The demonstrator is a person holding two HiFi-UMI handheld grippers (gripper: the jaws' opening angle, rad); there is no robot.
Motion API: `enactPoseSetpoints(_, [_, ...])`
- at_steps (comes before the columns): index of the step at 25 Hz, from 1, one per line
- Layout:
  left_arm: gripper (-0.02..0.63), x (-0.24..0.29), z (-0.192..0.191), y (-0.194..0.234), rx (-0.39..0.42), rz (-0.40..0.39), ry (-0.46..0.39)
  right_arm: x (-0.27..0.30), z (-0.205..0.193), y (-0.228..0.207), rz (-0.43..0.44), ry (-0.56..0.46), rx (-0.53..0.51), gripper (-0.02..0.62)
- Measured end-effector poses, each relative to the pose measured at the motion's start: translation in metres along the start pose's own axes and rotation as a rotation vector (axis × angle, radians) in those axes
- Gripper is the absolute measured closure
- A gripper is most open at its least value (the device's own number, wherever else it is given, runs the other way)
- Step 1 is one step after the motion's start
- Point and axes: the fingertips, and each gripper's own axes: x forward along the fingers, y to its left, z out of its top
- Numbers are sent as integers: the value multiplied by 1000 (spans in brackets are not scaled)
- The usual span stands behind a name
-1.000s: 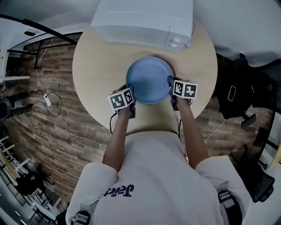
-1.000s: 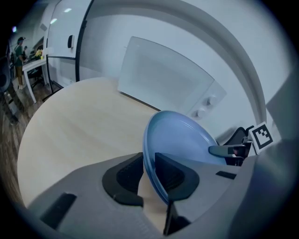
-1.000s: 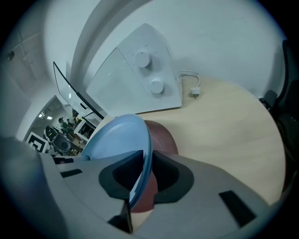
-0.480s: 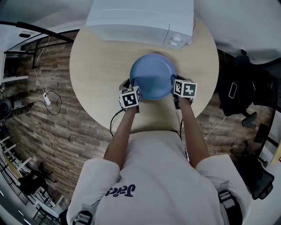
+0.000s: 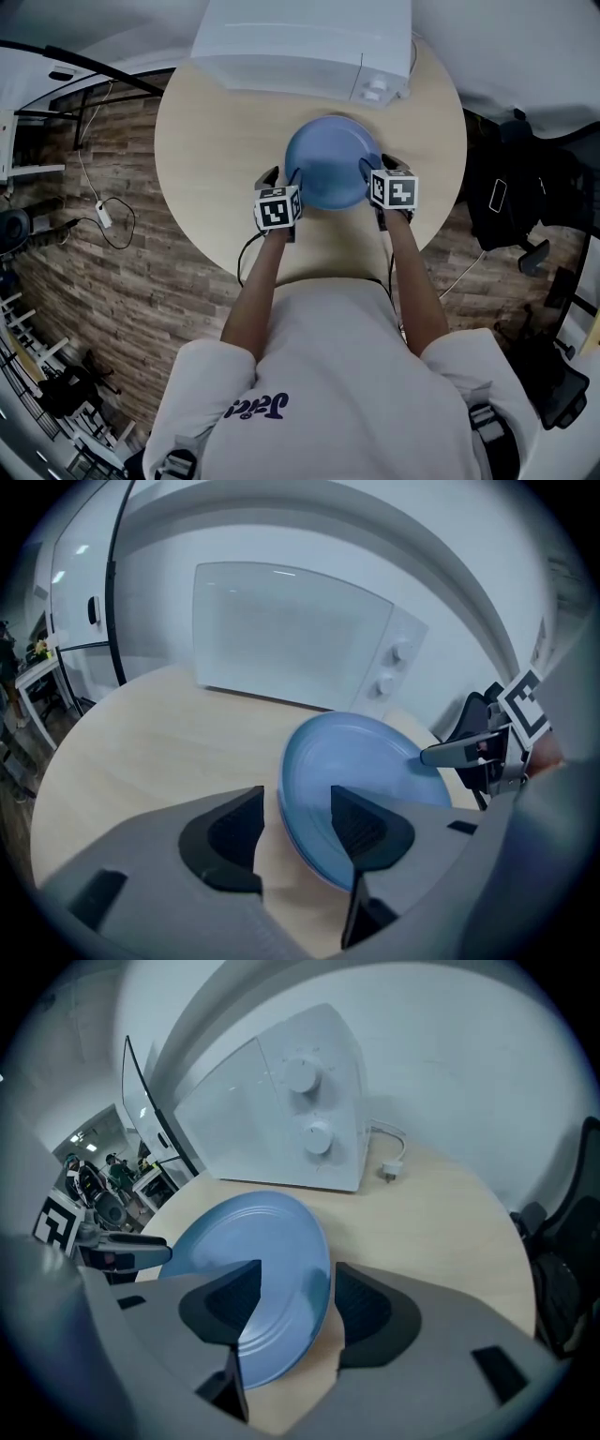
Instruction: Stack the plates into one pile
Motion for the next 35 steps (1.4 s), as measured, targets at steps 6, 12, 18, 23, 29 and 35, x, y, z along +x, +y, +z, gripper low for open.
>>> enactPoseSetpoints(6, [396, -51, 53, -7, -17, -30, -180, -35, 46, 23, 42, -144, -57, 357])
enactPoseSetpoints(12, [399, -117, 115, -26, 52, -53, -385, -95, 110, 78, 105, -392, -142, 359])
enactPoseSetpoints(18, [499, -189, 156, -29, 118, 43, -585, -168, 150, 133, 47, -611, -287, 524])
enactPoseSetpoints(23, [579, -238, 166, -26, 136, 90, -698, -214, 158, 172, 84, -751, -338, 572])
enactPoseSetpoints(29, [591, -276, 163, -27, 175, 139, -767, -229, 153, 187, 76, -766, -371, 580])
enactPoseSetpoints(35, [591, -293, 150, -32, 178, 113, -790, -246, 150, 198, 88, -790, -386, 580])
